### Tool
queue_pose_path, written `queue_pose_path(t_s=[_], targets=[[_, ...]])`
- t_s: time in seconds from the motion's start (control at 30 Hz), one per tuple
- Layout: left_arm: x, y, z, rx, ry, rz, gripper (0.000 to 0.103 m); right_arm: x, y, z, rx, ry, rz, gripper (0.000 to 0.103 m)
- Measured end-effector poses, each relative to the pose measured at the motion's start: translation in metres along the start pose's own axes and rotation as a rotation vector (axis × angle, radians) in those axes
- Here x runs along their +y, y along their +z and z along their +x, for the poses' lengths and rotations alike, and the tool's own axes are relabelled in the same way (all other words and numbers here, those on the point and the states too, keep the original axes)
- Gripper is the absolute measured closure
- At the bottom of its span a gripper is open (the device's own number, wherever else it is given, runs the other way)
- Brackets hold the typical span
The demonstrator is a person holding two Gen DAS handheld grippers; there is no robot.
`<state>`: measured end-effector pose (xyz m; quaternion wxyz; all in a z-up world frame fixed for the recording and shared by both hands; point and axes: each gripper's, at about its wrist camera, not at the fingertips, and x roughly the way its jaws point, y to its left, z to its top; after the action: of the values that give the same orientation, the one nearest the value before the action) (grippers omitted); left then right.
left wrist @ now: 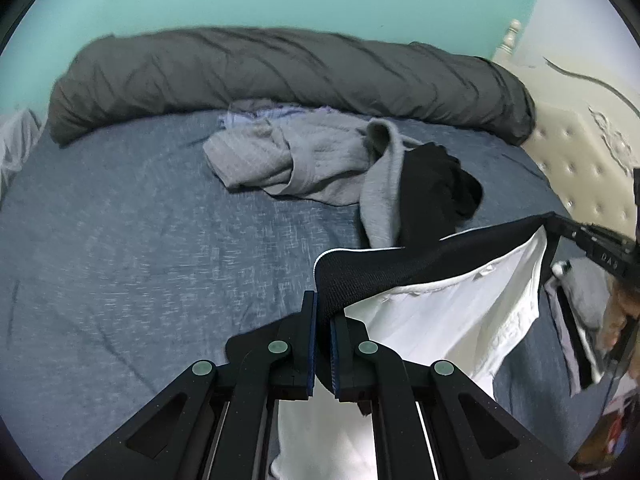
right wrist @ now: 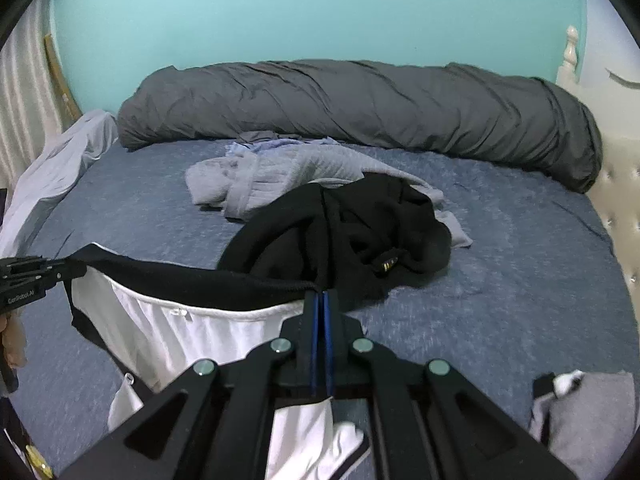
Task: Fold clothes
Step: 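Lower the white garment onto the bed with both tools gripping the band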
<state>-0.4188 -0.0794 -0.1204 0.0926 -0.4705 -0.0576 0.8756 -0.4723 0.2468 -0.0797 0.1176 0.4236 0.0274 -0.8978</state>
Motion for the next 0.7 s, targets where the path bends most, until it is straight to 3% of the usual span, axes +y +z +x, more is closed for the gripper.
queue_pose_path(t_s=[0.4,0.53,0.7], targets=[[0.04,0.016,0.131,0.117,-0.016,-0.094,0.098,-0.026,0.005,0.131,0.108,-0.02,0.029,0.101],[0.045,0.015,0.157,0.137,-0.031,-0.103,0.097,-0.032,0.002,0.169,0.145,-0.024,0.028,0.101],[0.042,0.015,0.176,0.158,-0.044,-0.104,0.097,-0.033,0.002,0.183,0.138,-0.005,0.028,0.1]])
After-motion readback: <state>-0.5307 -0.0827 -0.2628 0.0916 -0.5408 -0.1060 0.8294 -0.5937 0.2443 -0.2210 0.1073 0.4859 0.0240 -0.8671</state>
